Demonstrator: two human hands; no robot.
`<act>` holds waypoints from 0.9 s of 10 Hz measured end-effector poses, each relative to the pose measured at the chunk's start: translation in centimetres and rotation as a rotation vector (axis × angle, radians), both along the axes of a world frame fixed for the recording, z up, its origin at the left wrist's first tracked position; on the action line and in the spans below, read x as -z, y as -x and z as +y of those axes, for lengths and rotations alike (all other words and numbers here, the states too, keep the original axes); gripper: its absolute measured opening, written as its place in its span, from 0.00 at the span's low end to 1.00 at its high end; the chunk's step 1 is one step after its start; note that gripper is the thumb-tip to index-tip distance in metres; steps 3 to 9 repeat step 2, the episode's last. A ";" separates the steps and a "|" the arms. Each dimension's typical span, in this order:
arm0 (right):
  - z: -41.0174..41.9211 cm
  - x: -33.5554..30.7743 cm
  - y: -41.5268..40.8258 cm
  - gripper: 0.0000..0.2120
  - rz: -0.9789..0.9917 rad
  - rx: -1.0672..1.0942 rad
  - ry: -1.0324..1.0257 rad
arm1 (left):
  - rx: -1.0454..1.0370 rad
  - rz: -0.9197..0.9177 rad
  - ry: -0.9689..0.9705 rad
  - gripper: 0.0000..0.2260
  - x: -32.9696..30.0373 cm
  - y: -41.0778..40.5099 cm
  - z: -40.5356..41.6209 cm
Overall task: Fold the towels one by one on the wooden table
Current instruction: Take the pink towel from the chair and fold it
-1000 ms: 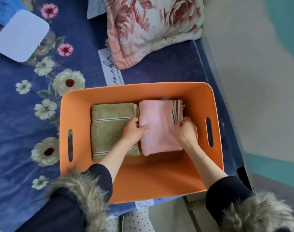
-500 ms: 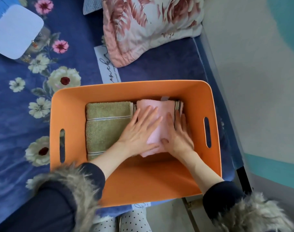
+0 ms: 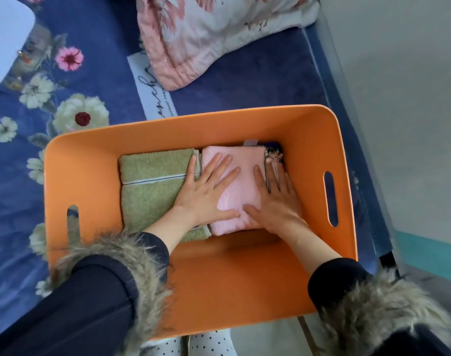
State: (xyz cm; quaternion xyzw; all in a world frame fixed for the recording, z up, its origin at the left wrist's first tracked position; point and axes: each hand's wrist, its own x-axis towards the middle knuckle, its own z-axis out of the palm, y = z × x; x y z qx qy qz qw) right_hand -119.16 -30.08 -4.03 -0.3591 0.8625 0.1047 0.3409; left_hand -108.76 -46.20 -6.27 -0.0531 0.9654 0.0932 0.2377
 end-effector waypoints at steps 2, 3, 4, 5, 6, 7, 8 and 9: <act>-1.2 -3.6 0.1 0.34 -0.107 0.262 0.206 | -0.022 -0.035 -0.018 0.42 -0.7 0.3 0.2; -1.2 -3.6 0.1 0.34 -0.107 0.262 0.206 | -0.022 -0.035 -0.018 0.42 -0.7 0.3 0.2; -1.2 -3.6 0.1 0.34 -0.107 0.262 0.206 | -0.022 -0.035 -0.018 0.42 -0.7 0.3 0.2; -1.2 -3.6 0.1 0.34 -0.107 0.262 0.206 | -0.022 -0.035 -0.018 0.42 -0.7 0.3 0.2; -1.2 -3.6 0.1 0.34 -0.107 0.262 0.206 | -0.022 -0.035 -0.018 0.42 -0.7 0.3 0.2; -1.2 -3.6 0.1 0.34 -0.107 0.262 0.206 | -0.022 -0.035 -0.018 0.42 -0.7 0.3 0.2; -1.2 -3.6 0.1 0.34 -0.107 0.262 0.206 | -0.022 -0.035 -0.018 0.42 -0.7 0.3 0.2; -1.2 -3.6 0.1 0.34 -0.107 0.262 0.206 | -0.022 -0.035 -0.018 0.42 -0.7 0.3 0.2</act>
